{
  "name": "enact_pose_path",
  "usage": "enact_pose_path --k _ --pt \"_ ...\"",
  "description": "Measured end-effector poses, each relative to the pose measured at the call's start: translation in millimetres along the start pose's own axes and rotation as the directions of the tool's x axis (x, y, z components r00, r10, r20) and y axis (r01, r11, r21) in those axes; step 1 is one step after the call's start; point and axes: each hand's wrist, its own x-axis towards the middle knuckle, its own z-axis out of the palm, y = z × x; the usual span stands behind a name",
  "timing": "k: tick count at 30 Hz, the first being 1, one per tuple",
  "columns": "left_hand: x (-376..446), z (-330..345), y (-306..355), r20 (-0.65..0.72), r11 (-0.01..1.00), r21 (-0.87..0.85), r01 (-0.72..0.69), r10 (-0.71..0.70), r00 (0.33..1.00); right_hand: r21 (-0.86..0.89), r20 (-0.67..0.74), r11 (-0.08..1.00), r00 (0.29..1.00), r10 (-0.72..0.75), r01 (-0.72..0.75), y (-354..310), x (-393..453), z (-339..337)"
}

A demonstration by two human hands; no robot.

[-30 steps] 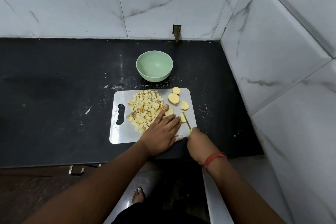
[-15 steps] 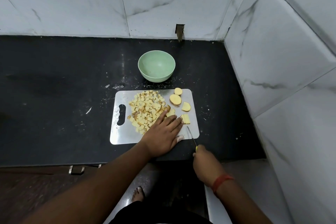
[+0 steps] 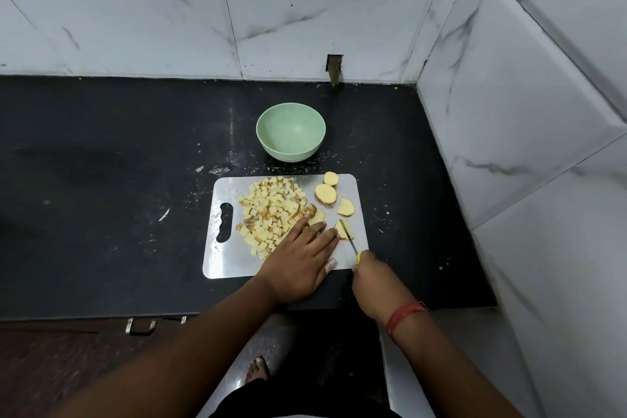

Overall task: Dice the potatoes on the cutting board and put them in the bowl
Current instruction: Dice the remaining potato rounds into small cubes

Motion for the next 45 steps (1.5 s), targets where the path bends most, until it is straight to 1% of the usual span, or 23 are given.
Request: enact_pose_path --k 5,11,17,25,29,34,40,42,45 --pt "1 0 -1 0.007 1.0 -0.013 0.0 0.0 1.0 -0.059 0.033 0.998 0.999 0.008 -0.006 -4 5 0" --pt "2 2 -2 0.018 1.0 -0.025 0.01 -0.009 1.0 -0.064 0.014 0.998 1.0 0.004 -0.003 -5 5 1" --pt "2 1 -2 0.027 1.0 -0.03 0.009 -0.008 1.0 -0.088 0.061 0.996 0.998 0.024 -0.019 -6 10 2" --pt "3 0 -1 0.034 1.0 -0.013 0.012 -0.012 0.999 -0.048 0.104 0.998 0.994 0.035 -0.03 -2 10 7" --pt "3 0 -1 0.021 1.0 -0.002 0.007 -0.007 1.0 -0.059 0.098 0.998 0.995 0.007 -0.002 7 2 15" --pt "3 -1 -1 0.036 1.0 0.003 0.007 -0.007 0.999 -0.037 0.095 0.999 0.995 0.018 -0.015 18 -6 18" --pt "2 -1 -1 0.059 1.0 0.013 0.003 -0.004 0.998 0.037 0.159 0.999 0.987 0.006 -0.012 26 -20 -3" --pt "2 -1 -1 0.06 1.0 0.016 -0.001 0.0 0.998 0.14 0.149 0.99 0.989 0.006 -0.027 27 -25 -15" --pt "3 -3 -1 0.062 1.0 0.005 0.011 -0.012 0.998 0.36 0.085 0.932 0.996 0.021 -0.051 25 -24 -26"
